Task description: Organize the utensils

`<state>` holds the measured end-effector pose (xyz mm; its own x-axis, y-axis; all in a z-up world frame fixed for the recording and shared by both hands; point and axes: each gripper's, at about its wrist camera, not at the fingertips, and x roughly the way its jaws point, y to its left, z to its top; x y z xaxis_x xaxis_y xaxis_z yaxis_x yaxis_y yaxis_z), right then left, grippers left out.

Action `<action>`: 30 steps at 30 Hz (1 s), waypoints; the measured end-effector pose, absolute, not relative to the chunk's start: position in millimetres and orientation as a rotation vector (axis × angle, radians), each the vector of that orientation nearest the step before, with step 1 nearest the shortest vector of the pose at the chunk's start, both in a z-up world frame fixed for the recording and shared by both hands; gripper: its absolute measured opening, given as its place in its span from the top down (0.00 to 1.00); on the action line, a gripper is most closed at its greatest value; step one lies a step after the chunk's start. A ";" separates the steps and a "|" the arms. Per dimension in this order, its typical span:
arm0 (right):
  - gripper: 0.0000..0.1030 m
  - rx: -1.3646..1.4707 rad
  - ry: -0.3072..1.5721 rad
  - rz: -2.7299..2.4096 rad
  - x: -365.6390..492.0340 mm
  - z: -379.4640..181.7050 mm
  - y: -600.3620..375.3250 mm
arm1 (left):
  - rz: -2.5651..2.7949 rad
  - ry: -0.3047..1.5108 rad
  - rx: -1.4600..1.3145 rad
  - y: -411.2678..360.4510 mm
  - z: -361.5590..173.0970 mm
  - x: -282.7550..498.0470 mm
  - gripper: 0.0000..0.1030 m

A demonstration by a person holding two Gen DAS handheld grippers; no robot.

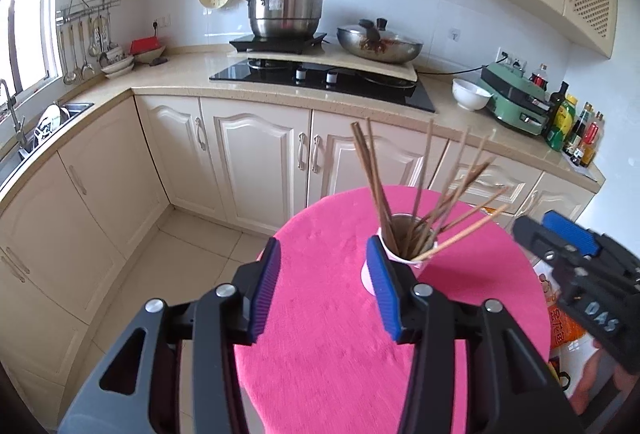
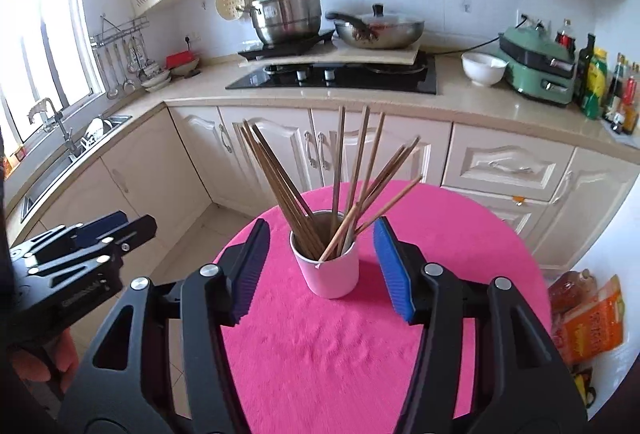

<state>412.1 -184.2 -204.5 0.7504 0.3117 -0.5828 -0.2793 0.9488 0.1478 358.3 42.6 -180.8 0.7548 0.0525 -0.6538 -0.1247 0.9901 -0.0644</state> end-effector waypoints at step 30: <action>0.18 0.026 0.478 0.389 100.5 -53.2 -297.3 | 0.162 0.491 -0.050 -82.0 -27.0 32.5 0.32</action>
